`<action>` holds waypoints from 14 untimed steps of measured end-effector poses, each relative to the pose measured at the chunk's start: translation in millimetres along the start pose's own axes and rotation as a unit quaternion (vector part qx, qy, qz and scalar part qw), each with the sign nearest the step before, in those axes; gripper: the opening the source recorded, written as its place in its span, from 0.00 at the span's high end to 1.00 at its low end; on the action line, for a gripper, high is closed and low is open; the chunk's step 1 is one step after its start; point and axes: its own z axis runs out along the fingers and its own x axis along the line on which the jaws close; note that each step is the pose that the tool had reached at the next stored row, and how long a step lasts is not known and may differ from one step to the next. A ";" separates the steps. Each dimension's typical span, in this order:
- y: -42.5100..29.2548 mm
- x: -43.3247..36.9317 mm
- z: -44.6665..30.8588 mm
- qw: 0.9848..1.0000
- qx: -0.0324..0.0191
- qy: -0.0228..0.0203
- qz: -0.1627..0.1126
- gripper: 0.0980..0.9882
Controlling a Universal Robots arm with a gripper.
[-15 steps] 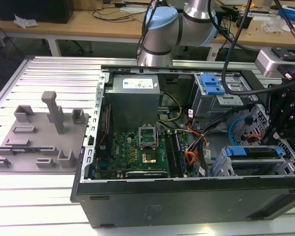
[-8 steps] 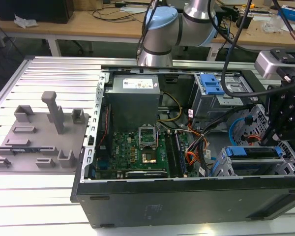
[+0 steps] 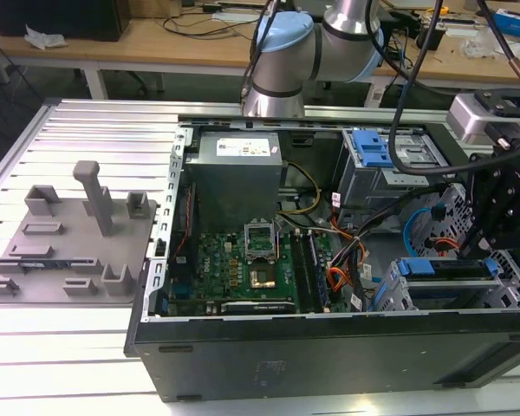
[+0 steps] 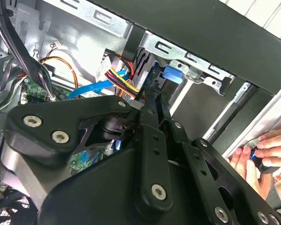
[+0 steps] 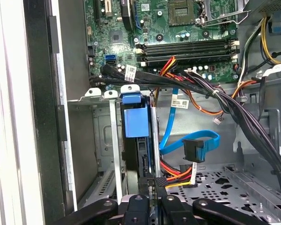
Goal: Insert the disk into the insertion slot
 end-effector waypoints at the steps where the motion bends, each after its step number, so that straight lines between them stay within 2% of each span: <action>1: 0.0 0.0 0.2 1.000 0.000 0.000 0.000 0.93; 14: 0.1 0.6 6.8 1.000 0.000 0.000 0.000 0.93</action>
